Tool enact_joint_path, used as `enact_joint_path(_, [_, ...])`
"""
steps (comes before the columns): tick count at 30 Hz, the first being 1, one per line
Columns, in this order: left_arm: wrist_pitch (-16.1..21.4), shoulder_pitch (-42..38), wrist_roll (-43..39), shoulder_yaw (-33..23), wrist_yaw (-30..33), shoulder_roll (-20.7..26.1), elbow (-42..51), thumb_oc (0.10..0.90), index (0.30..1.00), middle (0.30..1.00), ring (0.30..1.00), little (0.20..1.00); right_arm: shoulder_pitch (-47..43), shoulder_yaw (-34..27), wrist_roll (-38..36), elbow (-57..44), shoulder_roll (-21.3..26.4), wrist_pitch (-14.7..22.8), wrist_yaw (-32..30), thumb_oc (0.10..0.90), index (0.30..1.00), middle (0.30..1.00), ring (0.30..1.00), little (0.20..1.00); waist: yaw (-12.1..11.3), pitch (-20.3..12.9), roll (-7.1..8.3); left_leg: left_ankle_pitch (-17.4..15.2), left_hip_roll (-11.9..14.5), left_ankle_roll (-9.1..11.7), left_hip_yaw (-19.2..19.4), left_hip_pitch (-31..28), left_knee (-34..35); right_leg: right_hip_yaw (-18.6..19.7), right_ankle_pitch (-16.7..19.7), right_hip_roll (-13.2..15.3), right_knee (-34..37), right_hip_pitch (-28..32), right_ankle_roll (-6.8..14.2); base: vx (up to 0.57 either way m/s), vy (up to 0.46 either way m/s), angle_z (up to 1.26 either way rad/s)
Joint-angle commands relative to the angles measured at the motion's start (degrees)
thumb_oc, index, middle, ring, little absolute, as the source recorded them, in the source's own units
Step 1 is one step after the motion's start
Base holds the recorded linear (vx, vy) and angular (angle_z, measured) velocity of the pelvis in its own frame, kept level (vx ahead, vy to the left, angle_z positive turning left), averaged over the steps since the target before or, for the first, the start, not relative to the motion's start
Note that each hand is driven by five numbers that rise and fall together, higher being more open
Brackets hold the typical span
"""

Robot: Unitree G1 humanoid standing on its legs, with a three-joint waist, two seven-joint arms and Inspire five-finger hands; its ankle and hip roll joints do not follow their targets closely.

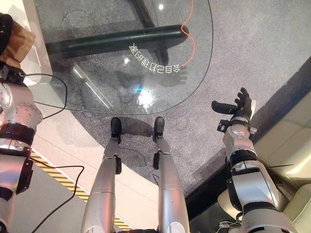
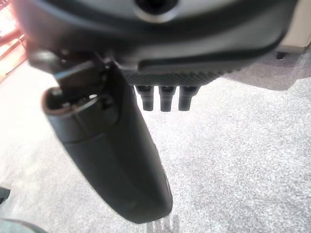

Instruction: Wipe the table with a cloth and put it in the basket.

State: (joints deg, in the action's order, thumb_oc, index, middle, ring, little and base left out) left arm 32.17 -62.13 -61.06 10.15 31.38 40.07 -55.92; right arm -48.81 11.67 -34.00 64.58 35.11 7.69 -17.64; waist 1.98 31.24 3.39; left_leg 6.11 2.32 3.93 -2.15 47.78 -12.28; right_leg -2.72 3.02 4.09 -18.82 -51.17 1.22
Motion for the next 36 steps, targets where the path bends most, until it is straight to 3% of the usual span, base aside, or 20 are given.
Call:
enact_joint_path(1, [3.8, -6.5, 7.8, -3.3, 5.4, 8.4, -0.8, 0.100, 0.300, 0.300, 0.300, 0.200, 1.9, 1.1, -2.2, 0.9, 6.3, 2.0, -0.3, 0.800, 0.900, 0.900, 0.900, 0.900, 1.3, -1.4, -3.26, -5.7, 0.0, -0.2, -1.2, 0.9, -6.6, 1.9, -6.9, -0.6, -2.9, 2.6, 2.0, 0.00, 0.000, 0.00])
enact_joint_path(7, [-0.2, -8.8, 14.1, -1.9, 10.2, 10.3, -5.4, 0.100, 0.300, 0.300, 0.300, 0.200, 2.1, 1.9, -2.4, 2.1, 6.5, 2.3, 0.1, 0.800, 0.900, 0.900, 0.900, 0.900, 1.7, -1.4, -3.05, -6.1, 0.1, -0.2, -1.4, 1.5, -7.1, 2.1, -7.2, -0.8, -3.1, 2.1, 1.9, 0.00, 0.000, 0.00])
enact_joint_path(18, [-9.4, -13.5, 20.7, 3.0, 9.9, 12.0, -10.8, 0.100, 0.300, 0.300, 0.300, 0.200, 1.1, 3.1, -2.3, 4.1, 6.9, 1.9, 1.5, 0.800, 0.900, 0.900, 0.900, 0.900, 2.2, -1.4, -2.84, -6.6, 0.4, -0.1, -1.4, 2.0, -7.3, 2.5, -7.7, -1.1, -3.4, 1.6, 1.9, 0.00, 0.000, 0.00])
enact_joint_path(24, [-14.9, -16.8, 21.5, 6.6, 8.8, 12.6, -13.1, 0.100, 0.300, 0.300, 0.300, 0.200, 0.6, 3.8, -2.1, 4.5, 7.4, 1.8, 2.2, 0.800, 0.900, 0.900, 0.900, 0.900, 2.8, -1.4, -2.86, -6.5, 0.6, 0.0, -1.3, 2.6, -7.4, 2.7, -7.6, -1.3, -3.4, 1.1, 2.0, 0.00, 0.000, 0.00])
enact_joint_path(28, [-15.0, -17.0, 21.4, 6.8, 8.8, 12.6, -13.2, 0.100, 0.300, 0.300, 0.300, 0.200, 0.6, 3.8, -2.1, 4.5, 7.4, 1.8, 2.2, 0.800, 0.900, 0.900, 0.900, 0.900, 2.8, -1.4, -2.83, -6.5, 0.6, 0.0, -1.3, 2.6, -7.4, 2.7, -7.6, -1.3, -3.4, 1.0, 2.0, 0.00, 0.000, 0.00])
enact_joint_path(29, [-19.6, -18.5, 20.4, 8.4, 6.6, 12.7, -15.6, 0.100, 0.300, 0.300, 0.300, 0.200, 0.5, 4.4, -2.2, 5.2, 7.6, 2.1, 2.7, 0.800, 0.900, 0.900, 0.900, 0.900, 3.3, -1.4, -2.87, -6.5, 0.7, 0.0, -1.2, 2.8, -7.7, 3.0, -7.4, -1.3, -3.4, 0.8, 2.0, 0.03, 0.035, 0.00])
enact_joint_path(30, [-20.5, -19.0, 19.8, 8.8, 6.1, 12.7, -16.3, 0.100, 0.300, 0.300, 0.300, 0.200, 0.4, 4.4, -2.0, 5.2, 7.5, 1.9, 2.6, 0.800, 0.900, 0.900, 0.900, 0.900, 3.3, -1.4, -2.83, -6.5, 0.7, -0.1, -1.2, 3.0, -7.8, 3.0, -7.4, -1.3, -3.5, 0.6, 1.9, 0.03, 0.036, 0.01])
enact_joint_path(36, [-23.0, -20.7, 17.9, 9.8, 6.6, 12.7, -18.6, 0.100, 0.300, 0.300, 0.300, 0.200, -0.2, 4.6, -1.8, 5.7, 7.8, 1.9, 3.2, 0.800, 0.900, 0.900, 0.900, 0.900, 3.8, -1.4, -2.82, -6.4, 0.7, 0.0, -1.3, 3.6, -8.1, 3.2, -7.3, -1.4, -3.7, 0.0, 1.9, 0.00, 0.000, 0.00])
